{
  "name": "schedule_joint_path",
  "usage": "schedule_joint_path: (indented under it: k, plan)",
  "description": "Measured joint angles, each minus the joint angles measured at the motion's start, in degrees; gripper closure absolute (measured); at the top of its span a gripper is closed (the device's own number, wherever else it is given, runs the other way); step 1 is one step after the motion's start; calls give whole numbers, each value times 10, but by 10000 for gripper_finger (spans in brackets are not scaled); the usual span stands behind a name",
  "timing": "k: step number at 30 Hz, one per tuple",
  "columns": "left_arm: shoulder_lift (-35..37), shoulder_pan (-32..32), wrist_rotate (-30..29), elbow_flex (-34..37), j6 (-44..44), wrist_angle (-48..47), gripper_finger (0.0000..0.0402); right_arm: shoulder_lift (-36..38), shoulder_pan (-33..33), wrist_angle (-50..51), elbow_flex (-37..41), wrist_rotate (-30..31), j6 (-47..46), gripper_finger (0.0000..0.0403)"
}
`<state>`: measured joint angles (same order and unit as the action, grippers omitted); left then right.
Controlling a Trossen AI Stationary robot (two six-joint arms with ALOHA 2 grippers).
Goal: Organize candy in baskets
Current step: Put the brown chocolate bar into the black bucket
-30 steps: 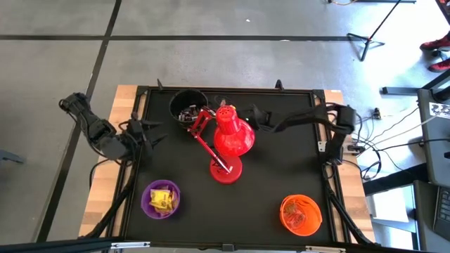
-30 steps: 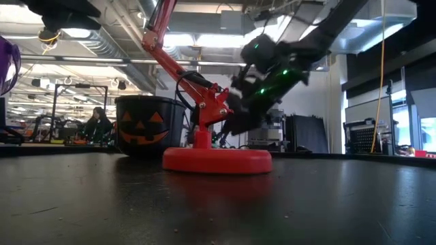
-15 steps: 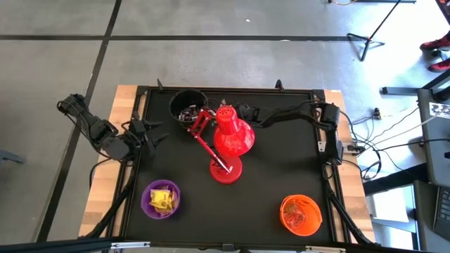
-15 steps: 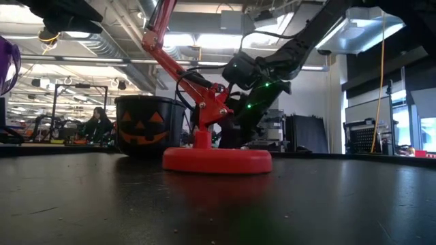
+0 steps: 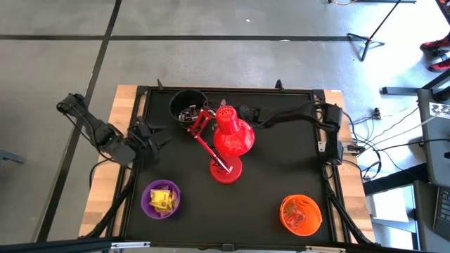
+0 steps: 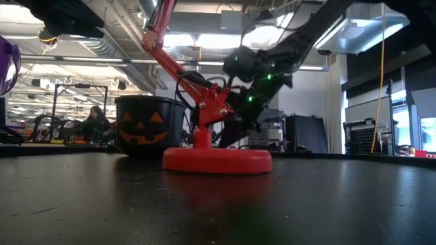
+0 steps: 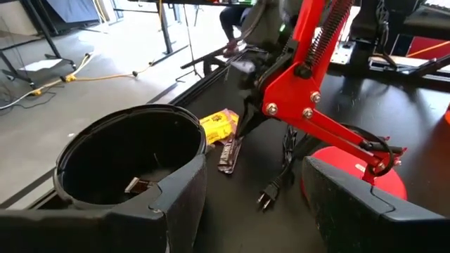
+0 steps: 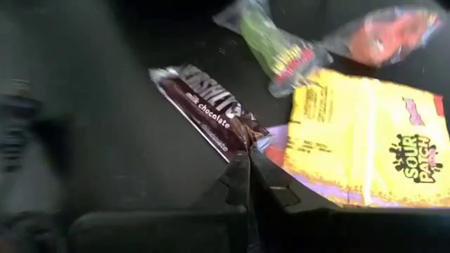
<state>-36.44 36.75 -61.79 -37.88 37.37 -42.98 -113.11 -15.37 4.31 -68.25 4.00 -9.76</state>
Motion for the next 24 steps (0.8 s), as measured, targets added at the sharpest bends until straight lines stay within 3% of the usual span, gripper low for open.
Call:
schedule_joint_path:
  k: [13,24]
  plan:
    - [-4,0,13,0,0,0,177,140,83,129,0,132,-13,402]
    - [-8,0,23,0,25,5,177,225,186,174,0,186,-70,403]
